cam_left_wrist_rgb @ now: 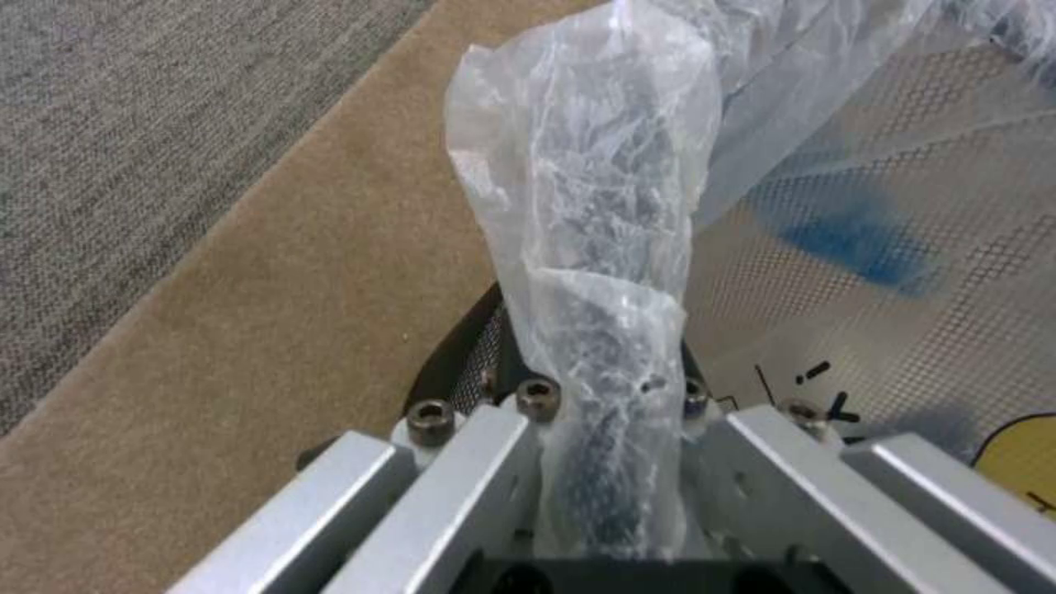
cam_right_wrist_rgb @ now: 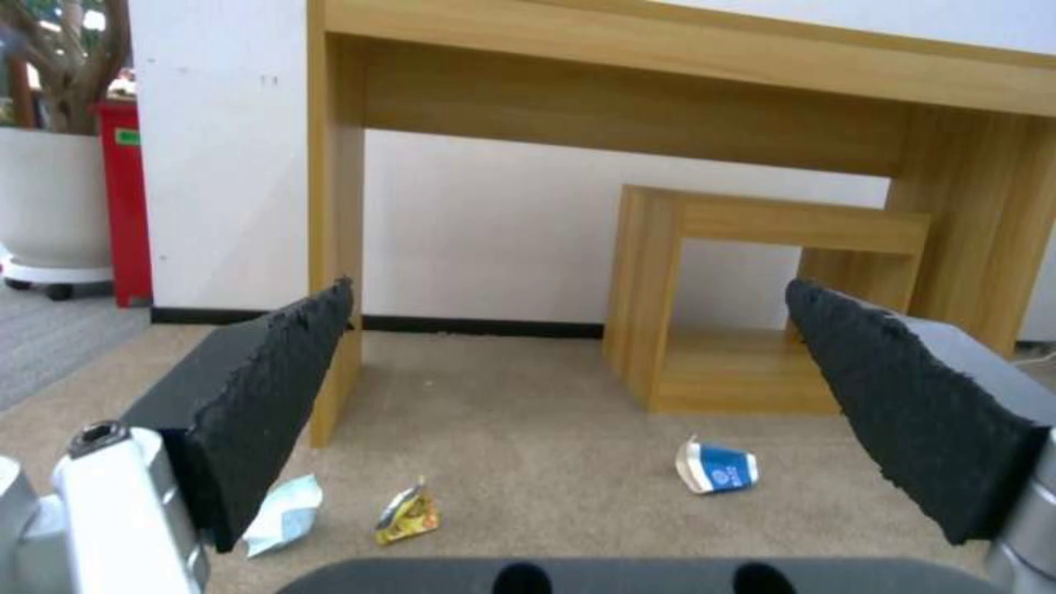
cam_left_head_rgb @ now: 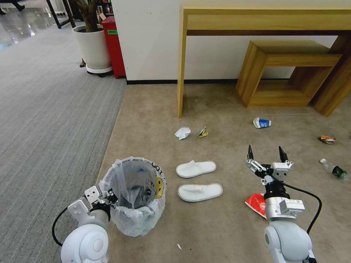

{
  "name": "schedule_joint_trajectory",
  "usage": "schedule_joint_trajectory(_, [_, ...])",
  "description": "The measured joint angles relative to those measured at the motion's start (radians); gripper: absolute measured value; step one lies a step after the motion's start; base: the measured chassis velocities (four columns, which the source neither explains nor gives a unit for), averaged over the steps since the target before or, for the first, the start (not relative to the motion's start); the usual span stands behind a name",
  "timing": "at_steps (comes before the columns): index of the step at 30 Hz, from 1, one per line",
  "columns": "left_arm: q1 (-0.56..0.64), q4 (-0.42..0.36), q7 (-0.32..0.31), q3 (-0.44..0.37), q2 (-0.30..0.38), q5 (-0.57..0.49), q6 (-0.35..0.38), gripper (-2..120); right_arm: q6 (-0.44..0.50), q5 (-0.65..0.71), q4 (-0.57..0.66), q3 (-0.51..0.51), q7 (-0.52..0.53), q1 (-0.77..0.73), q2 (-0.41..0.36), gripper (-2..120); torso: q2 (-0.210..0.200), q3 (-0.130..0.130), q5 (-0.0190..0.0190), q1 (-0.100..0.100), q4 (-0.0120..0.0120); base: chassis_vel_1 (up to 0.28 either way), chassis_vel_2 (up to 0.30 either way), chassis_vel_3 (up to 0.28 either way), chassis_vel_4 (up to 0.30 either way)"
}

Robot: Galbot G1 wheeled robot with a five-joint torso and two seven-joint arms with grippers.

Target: Pick up the trash bin and place the garbage on the floor into it.

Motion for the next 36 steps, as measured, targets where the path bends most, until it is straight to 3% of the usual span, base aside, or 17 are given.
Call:
schedule_joint_trajectory(27, [-0.007,0.013,0.001,-0.003,-0.005,0.003,-0.003,1,-0.001,0.001,-0.016,-0.006,0.009,0.013,-0.007,100,0.000,0.000,0.0000,0.000,0.0000,-0.024,0.025,0.025,-0.021])
schedule_joint_trajectory(36, [-0.009,0.026,0.002,0.000,-0.009,0.012,-0.003,1,-0.001,0.038,-0.023,-0.008,0.014,0.023,-0.041,100,0.000,0.000,0.0001,0.000,0.0000,0.000,0.000,0.000,0.000])
